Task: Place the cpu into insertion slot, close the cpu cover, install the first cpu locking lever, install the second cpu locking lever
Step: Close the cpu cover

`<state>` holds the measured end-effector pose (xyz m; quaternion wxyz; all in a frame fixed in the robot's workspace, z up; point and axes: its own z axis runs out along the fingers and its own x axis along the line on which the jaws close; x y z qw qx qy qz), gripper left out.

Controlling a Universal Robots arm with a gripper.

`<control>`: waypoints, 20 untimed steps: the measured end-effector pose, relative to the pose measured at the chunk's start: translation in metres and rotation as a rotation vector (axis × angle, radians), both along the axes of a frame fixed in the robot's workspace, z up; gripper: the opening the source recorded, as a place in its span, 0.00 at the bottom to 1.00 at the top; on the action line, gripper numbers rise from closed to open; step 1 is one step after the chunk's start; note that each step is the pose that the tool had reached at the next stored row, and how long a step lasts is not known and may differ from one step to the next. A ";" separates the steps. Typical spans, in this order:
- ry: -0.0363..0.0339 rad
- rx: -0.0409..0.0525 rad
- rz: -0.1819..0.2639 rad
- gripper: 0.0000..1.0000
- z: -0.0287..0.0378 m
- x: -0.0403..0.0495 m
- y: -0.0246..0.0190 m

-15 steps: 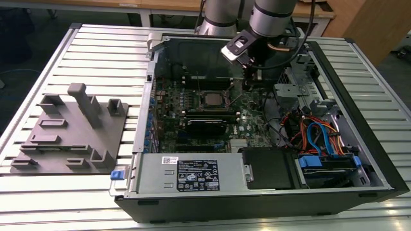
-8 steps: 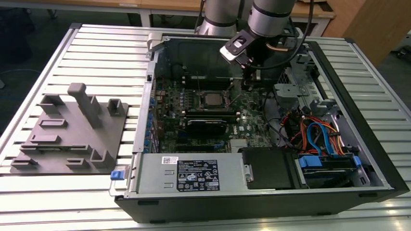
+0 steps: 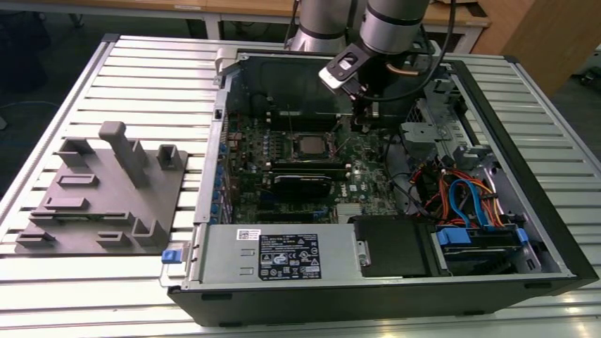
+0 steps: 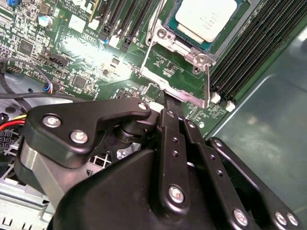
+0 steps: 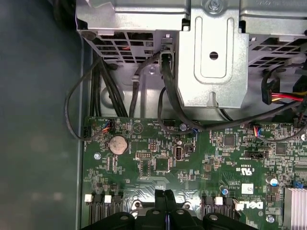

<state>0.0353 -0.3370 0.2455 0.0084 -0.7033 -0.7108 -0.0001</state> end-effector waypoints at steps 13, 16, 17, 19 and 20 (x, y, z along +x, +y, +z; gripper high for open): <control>0.0000 0.0000 0.000 0.10 0.0000 -0.0048 0.0000; 0.0000 0.0000 0.000 0.10 -0.0001 -0.0058 0.0000; 0.0001 0.0000 0.000 0.10 -0.0001 -0.0059 0.0000; 0.0000 0.0000 0.000 0.10 -0.0001 -0.0059 0.0000; 0.0000 -0.0001 0.000 0.10 -0.0001 -0.0065 0.0000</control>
